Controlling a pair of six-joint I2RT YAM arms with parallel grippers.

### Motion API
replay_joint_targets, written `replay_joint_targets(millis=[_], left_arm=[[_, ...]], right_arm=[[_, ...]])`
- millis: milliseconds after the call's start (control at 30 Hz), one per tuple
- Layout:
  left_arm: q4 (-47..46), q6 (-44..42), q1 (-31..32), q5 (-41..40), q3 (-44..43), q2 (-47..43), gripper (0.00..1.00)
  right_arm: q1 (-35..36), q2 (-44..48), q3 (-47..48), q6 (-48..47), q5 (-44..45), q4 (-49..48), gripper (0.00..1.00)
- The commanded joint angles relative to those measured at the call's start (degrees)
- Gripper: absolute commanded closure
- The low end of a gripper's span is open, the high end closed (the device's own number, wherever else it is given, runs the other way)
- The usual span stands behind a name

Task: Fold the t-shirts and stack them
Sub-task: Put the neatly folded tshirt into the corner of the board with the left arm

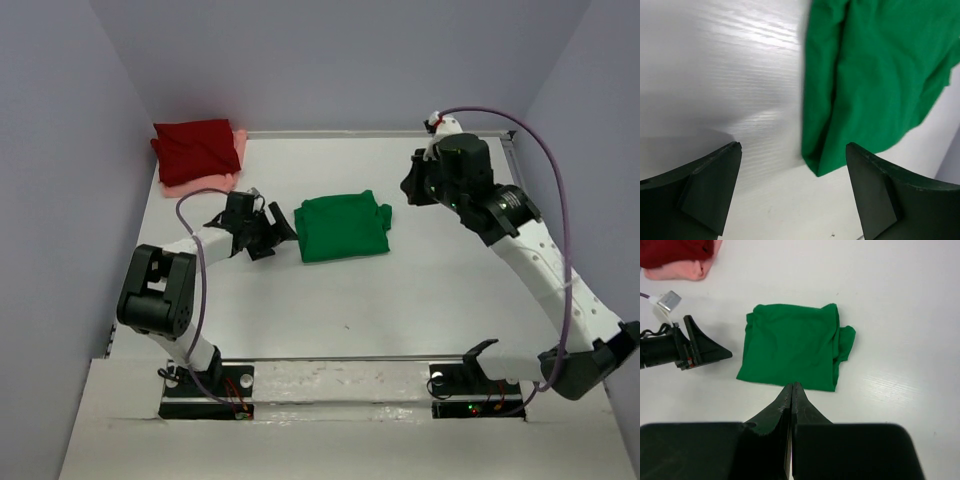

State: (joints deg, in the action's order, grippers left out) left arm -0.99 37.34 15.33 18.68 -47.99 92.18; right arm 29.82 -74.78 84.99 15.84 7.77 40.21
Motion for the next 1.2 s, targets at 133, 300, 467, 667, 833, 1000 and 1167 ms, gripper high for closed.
replay_joint_targets(millis=[133,300,467,667,833,1000,1167], left_arm=[[-21.14,4.58,-0.92,17.08,1.58,5.45,0.06],[-26.08,7.48,-1.18,19.73,1.23,10.64,0.06],[-22.13,5.91,-1.18,15.62,0.53,10.47,0.06],[-18.08,3.62,-1.18,12.62,-1.76,11.35,0.07],[-14.13,1.77,-1.18,9.19,-3.87,11.96,0.07],[-13.68,1.42,-1.18,8.66,-5.01,13.64,0.07],[-14.56,2.03,-0.66,9.27,-6.06,16.89,0.07]], right_arm=[[0.41,8.07,-1.06,-1.33,1.90,4.44,1.00],[0.41,8.86,-0.18,-1.60,2.86,5.76,1.00],[0.41,9.83,0.61,-1.95,3.30,5.76,1.00],[0.41,9.31,1.23,-1.51,2.16,5.41,1.00],[0.41,9.31,2.28,-1.51,1.64,5.32,1.00],[0.41,8.95,2.99,-1.51,1.55,5.67,1.00],[0.41,9.13,3.25,-1.33,1.63,5.67,1.00]])
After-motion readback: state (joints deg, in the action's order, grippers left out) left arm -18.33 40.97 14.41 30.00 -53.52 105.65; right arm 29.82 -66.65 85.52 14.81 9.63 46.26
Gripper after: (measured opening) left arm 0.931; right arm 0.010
